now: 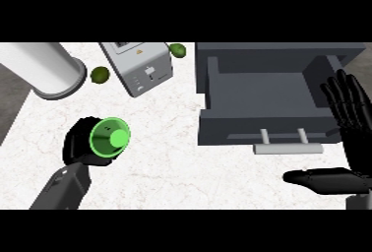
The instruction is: Pick up the cup, place it into the drawer and close the drawer
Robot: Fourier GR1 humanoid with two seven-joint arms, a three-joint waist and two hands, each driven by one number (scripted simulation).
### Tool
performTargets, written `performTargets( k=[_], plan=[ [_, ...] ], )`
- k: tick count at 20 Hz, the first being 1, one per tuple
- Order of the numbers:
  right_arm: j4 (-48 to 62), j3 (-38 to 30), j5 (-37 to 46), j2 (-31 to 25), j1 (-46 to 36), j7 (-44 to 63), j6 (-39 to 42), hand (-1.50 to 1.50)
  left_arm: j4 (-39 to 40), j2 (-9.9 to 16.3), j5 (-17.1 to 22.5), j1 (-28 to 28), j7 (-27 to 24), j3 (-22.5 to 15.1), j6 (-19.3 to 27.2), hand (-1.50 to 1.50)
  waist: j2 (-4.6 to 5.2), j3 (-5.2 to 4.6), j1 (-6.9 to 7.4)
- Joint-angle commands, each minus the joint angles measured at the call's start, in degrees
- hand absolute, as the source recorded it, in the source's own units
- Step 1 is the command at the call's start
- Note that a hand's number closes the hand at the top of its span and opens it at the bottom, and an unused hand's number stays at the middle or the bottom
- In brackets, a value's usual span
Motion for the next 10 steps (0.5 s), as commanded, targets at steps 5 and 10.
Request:
performTargets(
  k=[5,10],
  plan=[
    [-0.4,0.1,1.2,0.7,2.2,-1.1,-0.5,-1.50,-10.6,-1.6,0.0,-0.6,-0.4,-3.6,-3.2,1.50,-0.65,0.21,1.15],
    [2.5,-1.6,0.8,0.2,1.0,-1.2,-0.8,-1.50,-22.2,-5.2,0.6,-3.2,6.4,-6.3,3.5,1.50,-0.71,0.24,1.56]
  ],
)
